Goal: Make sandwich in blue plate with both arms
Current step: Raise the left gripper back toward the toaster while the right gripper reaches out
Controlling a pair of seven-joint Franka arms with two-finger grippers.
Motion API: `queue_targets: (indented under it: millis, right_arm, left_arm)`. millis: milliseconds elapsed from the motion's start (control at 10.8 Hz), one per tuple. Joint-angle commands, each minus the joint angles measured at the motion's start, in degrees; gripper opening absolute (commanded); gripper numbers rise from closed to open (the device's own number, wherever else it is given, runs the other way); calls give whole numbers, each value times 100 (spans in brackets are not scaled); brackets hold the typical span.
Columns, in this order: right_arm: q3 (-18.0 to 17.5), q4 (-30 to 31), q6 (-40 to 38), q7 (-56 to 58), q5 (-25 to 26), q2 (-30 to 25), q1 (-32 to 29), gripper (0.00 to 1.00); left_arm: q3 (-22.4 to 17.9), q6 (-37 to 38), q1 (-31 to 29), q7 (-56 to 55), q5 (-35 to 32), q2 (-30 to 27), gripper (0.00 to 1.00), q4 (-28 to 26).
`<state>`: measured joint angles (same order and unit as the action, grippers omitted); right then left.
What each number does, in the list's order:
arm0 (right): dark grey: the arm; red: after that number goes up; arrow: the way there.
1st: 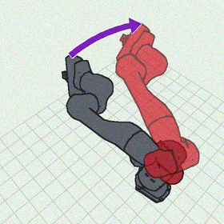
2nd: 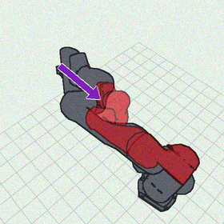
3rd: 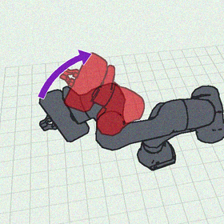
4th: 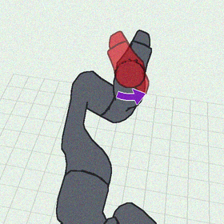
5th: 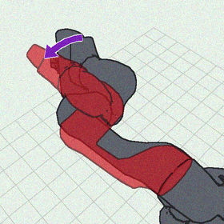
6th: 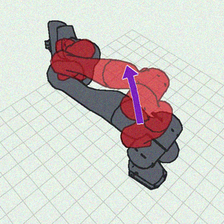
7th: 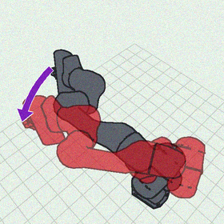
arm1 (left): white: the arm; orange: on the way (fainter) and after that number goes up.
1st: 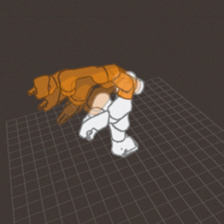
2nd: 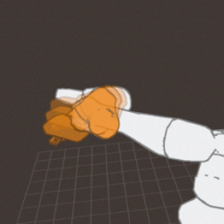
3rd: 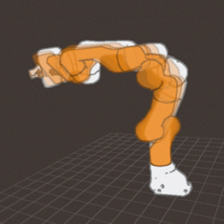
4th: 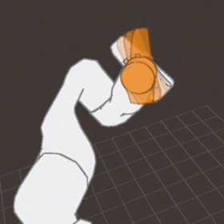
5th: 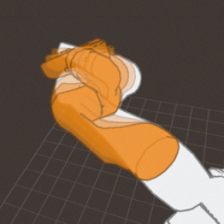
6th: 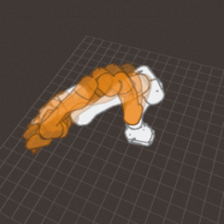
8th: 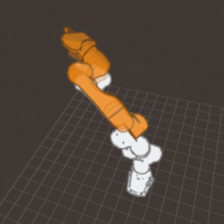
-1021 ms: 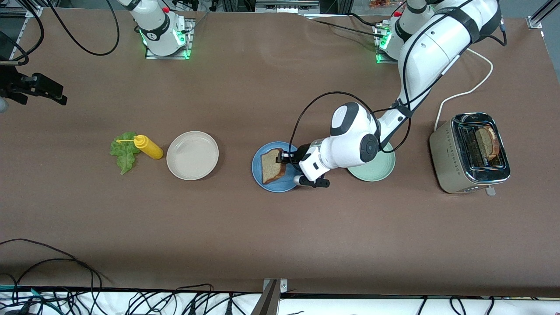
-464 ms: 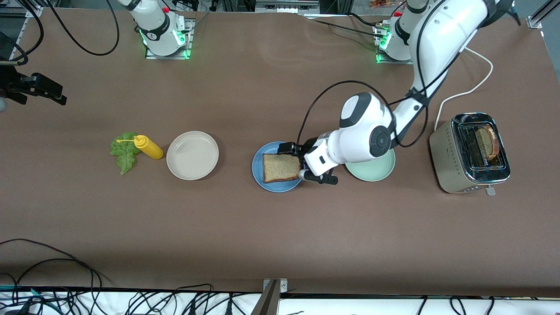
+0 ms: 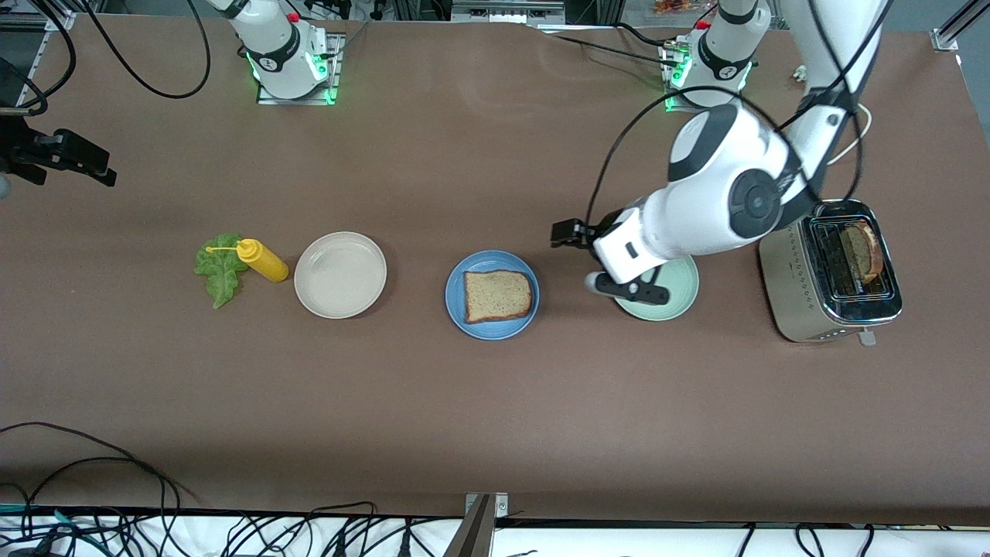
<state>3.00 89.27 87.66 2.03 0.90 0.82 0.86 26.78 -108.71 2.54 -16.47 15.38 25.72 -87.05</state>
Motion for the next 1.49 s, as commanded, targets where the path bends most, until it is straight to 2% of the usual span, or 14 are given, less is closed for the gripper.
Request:
queue_targets:
  millis: [0, 279, 464, 650, 836, 1114, 1393]
  right_arm:
    - [-1, -103, 181, -36, -55, 155, -16, 100]
    - [17, -77, 155, 138, -64, 182, -25, 100]
    - [165, -24, 111, 629, -37, 322, -34, 100]
    - [499, 37, 198, 1304, -81, 777, -95, 100]
    - [544, 142, 225, 1571, -160, 1147, -244, 100]
    - [526, 676, 848, 2133, -195, 1395, -367, 100]
    - [535, 1468, 1997, 3195, -450, 1701, -613, 100]
  left_arm:
    - [-226, 560, 54, 57, -1129, -655, 100, -181]
    - [-629, 790, 53, 109, -1571, -1103, 100, -190]
    - [-980, 1122, 53, 136, -1722, -1463, 100, -190]
    - [-1280, 1273, 53, 275, -1722, -1710, 100, -190]
    - [-1613, 1465, 45, 985, -1713, -1991, 100, -190]
    - [-1974, 1572, 10, 1610, -1626, -2316, 100, -216]
    - [-2317, 1643, 1, 2129, -1494, -2598, 100, -356]
